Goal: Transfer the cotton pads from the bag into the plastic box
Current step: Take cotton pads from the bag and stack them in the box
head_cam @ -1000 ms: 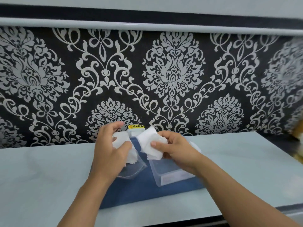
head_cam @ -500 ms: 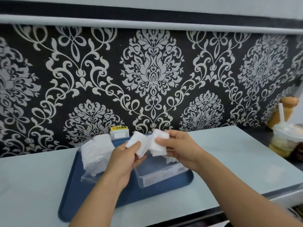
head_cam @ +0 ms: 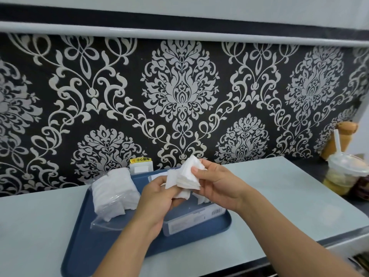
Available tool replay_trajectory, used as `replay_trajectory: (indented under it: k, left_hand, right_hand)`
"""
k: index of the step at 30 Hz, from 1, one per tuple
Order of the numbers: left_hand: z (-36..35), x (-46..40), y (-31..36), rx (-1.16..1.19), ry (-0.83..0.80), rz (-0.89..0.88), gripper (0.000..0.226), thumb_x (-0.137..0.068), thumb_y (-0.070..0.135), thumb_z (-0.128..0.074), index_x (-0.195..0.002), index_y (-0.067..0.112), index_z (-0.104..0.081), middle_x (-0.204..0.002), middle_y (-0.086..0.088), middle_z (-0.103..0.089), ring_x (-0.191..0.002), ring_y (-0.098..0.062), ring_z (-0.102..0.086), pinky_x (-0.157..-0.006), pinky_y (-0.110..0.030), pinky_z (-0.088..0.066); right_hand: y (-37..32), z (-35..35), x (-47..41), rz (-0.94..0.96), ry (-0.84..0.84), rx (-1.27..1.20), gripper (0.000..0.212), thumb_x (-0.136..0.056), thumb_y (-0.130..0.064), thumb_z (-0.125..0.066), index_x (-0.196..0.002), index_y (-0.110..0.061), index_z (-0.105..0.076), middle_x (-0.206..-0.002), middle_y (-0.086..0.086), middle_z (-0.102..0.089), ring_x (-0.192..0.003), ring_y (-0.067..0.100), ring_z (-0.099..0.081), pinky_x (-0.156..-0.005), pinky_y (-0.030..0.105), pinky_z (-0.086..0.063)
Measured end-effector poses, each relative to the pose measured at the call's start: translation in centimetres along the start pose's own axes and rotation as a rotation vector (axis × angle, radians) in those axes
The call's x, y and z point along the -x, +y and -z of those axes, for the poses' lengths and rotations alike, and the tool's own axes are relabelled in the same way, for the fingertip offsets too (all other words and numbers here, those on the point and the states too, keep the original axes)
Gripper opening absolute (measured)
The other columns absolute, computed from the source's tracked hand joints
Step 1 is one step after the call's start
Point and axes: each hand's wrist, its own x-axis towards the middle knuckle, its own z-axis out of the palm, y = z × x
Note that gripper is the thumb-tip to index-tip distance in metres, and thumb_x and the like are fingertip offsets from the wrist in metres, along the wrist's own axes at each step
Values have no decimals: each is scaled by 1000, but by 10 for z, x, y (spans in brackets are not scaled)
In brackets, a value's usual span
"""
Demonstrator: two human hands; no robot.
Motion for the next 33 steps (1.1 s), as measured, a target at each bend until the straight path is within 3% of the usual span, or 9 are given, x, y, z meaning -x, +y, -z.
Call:
replay_trajectory:
  k: [7,12,19,23,27,30,33]
  left_hand:
    - [6,-1,2,-47,-91,-3,28,-96,0,-58,-107,18,-76,-106,-4,-79,-100,-20,-75,-83,-29,-60]
    - [8,-5,2,26,-96,51,25,-102,6,-53,-114,15,-73,-107,-6,-78,-101,-21,-75,-89,-34,-59]
    - [3,-2,2,31,-151,93,30,-102,0,-46,-113,12,-72,-106,-11,-78,-101,-25,-75,-90,-38,-59]
    - [6,-3,3,83,-156,118,29,-102,0,-45,-120,6,-67,-108,-17,-77,-103,-30,-74,-90,-41,-60]
    - [5,-5,3,170,-148,120,30,-105,16,-47,-123,4,-66,-111,-19,-75,-106,-35,-72,-95,-50,-57]
    - [3,-4,3,159,-158,115,33,-103,30,-53,-121,8,-68,-111,-16,-76,-105,-32,-73,-92,-47,-58]
    - [1,-5,1,121,-135,85,25,-100,12,-57,-122,6,-66,-109,-13,-77,-102,-26,-74,-83,-37,-62]
  right_hand:
    - [2,-1,-7,-18,71,160,31,-80,-4,-70,-109,-11,-59,-120,22,-63,-103,28,-63,-87,34,-53]
    - [-2,-2,-3,39,-36,161,53,-88,7,-60,-138,-8,-51,-121,23,-68,-111,29,-66,-105,44,-47]
    - [3,-8,-6,149,27,376,55,-88,14,-61,-136,-11,-55,-126,25,-66,-111,34,-64,-104,54,-46]
    - [5,-8,-7,200,113,489,55,-84,14,-69,-132,-13,-59,-117,28,-67,-98,28,-67,-91,44,-57]
    - [8,-8,-8,223,169,518,57,-82,17,-69,-131,-11,-59,-104,9,-71,-87,19,-71,-77,31,-60]
    - [9,-11,-7,229,172,537,58,-82,20,-67,-131,-10,-59,-107,6,-72,-90,19,-71,-80,33,-61]
    - [12,-17,-4,246,196,562,60,-83,19,-64,-134,-13,-58,-121,5,-71,-105,18,-69,-92,34,-57]
